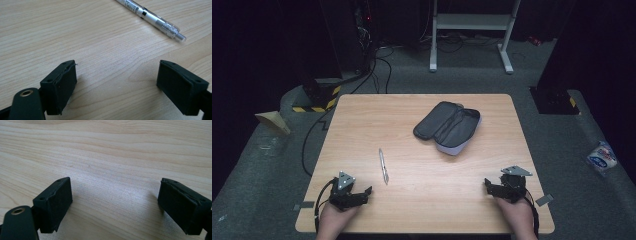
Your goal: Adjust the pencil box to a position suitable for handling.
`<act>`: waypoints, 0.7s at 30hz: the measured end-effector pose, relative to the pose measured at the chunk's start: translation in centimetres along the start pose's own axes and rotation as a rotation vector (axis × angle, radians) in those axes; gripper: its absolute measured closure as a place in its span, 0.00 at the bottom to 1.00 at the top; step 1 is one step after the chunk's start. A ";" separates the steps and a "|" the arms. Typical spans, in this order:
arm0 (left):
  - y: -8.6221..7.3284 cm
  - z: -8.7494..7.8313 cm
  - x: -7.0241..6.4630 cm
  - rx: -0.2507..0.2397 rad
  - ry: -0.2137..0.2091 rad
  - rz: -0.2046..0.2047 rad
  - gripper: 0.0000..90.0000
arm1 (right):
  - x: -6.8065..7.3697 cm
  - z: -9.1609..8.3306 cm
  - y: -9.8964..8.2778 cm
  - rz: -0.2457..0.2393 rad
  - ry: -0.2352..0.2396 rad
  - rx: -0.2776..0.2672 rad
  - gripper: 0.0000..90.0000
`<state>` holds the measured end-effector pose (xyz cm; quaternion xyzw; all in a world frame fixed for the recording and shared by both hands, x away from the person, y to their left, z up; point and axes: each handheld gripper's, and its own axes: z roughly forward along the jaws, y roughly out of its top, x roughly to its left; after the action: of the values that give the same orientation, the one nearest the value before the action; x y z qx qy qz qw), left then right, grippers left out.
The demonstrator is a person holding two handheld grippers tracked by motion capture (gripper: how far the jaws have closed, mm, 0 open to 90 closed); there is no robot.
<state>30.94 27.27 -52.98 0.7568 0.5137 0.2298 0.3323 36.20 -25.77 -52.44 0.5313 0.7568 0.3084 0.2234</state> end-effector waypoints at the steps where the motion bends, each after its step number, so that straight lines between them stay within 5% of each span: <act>1: 0.0 0.0 0.0 0.000 0.000 0.001 0.18 | 0.0 0.0 0.0 0.000 0.000 0.000 0.13; 13: 0.0 0.0 0.0 0.001 0.000 -0.001 0.18 | 0.2 -0.5 0.0 -0.051 -0.003 -0.037 0.20; 21: 0.0 0.0 0.0 0.000 -0.001 0.001 0.18 | 0.3 -1.4 0.3 -0.032 0.016 -0.083 0.22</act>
<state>30.98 27.28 -52.98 0.7572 0.5133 0.2294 0.3326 35.38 -25.76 -51.23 0.5067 0.7535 0.3402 0.2443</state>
